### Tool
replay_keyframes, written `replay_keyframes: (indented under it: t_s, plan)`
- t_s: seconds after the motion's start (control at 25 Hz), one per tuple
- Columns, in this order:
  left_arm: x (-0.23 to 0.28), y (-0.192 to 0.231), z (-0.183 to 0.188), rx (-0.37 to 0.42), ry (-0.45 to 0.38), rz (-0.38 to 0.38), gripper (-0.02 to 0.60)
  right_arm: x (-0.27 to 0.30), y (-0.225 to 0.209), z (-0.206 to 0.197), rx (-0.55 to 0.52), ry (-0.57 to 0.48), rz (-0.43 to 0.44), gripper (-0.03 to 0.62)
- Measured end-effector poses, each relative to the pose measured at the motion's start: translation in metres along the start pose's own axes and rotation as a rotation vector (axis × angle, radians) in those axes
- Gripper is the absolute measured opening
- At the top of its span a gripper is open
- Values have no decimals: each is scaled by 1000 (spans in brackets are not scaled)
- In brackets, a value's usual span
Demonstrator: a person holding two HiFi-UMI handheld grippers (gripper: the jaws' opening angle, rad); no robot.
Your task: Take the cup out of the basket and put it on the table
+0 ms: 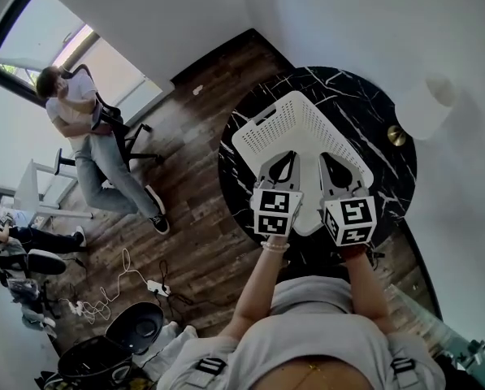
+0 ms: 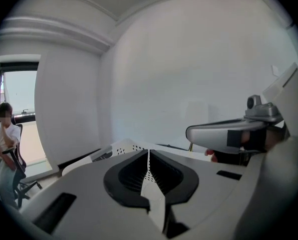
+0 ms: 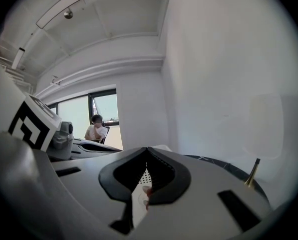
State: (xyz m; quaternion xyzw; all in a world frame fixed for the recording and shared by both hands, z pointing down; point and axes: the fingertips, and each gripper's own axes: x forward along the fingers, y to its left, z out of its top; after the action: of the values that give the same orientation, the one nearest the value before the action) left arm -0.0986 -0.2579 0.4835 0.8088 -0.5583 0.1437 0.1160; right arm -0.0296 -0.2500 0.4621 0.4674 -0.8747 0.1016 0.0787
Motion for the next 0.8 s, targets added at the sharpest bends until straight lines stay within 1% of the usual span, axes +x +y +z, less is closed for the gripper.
replay_keyframes:
  t_s: [0.28, 0.52, 0.72, 0.8]
  plan:
    - [29, 1, -17, 42, 106, -37, 8, 6, -19, -2, 11, 9, -18, 9]
    - [50, 0, -37, 56, 213, -82, 8, 13, -32, -4, 21, 17, -32, 9]
    - [65, 1, -47, 104, 253, -99, 11, 14, -44, -6, 37, 18, -44, 9]
    - [69, 0, -50, 114, 283, -123, 41, 15, -49, -7, 50, 18, -50, 9]
